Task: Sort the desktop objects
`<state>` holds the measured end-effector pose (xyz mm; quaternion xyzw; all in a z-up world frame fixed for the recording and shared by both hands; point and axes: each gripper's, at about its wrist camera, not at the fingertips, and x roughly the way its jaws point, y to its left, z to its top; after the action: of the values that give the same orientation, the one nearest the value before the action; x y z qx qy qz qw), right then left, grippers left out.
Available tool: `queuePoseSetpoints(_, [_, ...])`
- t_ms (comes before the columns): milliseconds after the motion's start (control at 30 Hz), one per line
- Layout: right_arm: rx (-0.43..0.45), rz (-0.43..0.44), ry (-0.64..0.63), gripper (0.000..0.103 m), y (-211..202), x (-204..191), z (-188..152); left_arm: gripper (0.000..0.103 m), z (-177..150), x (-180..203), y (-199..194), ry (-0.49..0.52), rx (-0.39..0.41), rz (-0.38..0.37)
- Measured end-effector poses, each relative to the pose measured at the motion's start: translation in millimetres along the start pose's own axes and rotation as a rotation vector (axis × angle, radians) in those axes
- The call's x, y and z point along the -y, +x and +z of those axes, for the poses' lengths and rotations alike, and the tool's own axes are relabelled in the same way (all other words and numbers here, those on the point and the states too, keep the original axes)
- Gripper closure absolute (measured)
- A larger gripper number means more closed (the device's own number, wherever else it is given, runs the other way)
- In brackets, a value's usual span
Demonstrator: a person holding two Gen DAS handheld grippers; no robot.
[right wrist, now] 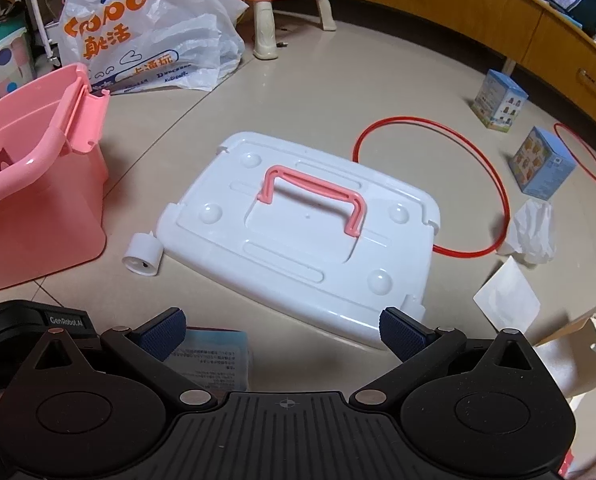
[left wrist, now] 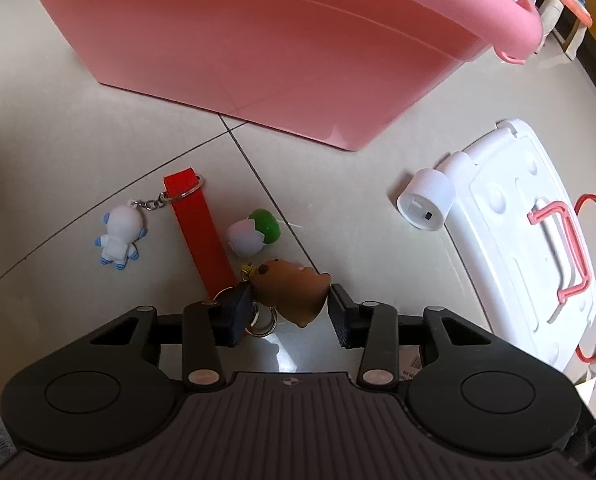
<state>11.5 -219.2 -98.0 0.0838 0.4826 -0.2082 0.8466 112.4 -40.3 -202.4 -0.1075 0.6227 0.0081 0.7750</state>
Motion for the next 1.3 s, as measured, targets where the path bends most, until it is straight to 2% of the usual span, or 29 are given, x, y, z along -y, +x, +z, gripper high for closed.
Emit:
queuePoseSetpoints(167, [0.013, 0.001, -0.013, 0.0, -5.3, -1.1, 2.3, 0.06, -6.1, 16.6, -5.8, 0.01, 0.008, 0.011])
queuePoseSetpoints(300, [0.023, 0.001, -0.027, 0.0, -10.8, -1.6, 4.1, 0.06, -6.8, 2.4, -37.9, 0.036, 0.025, 0.013])
queuePoseSetpoints(733, [0.066, 0.007, -0.054, 0.0, -38.2, 0.2, 7.9, 0.06, -5.9, 8.5, -104.9, 0.131, 0.133, 0.006])
queuePoseSetpoints(1033, [0.096, 0.016, -0.066, 0.0, -58.5, -1.2, 9.3, 0.06, -0.5, 1.2, -144.1, 0.134, 0.197, 0.005])
queuePoseSetpoints(1100, [0.102, 0.022, -0.072, 0.0, -62.2, -2.6, 9.4, 0.062, 1.2, -0.7, -153.7, 0.137, 0.208, -0.001])
queuePoseSetpoints(1133, [0.106, 0.025, -0.076, 0.0, -64.1, -3.2, 9.5, 0.069, 2.0, -1.7, -159.5, 0.137, 0.215, -0.008])
queuePoseSetpoints(1167, [0.109, 0.027, -0.079, 0.0, -65.9, -3.9, 9.6, 0.072, 3.4, -2.7, -165.8, 0.137, 0.227, -0.015])
queuePoseSetpoints(1300, [0.121, 0.038, -0.092, 0.0, -73.3, -6.6, 9.9, 0.073, 9.4, -5.4, -191.8, 0.142, 0.281, -0.037])
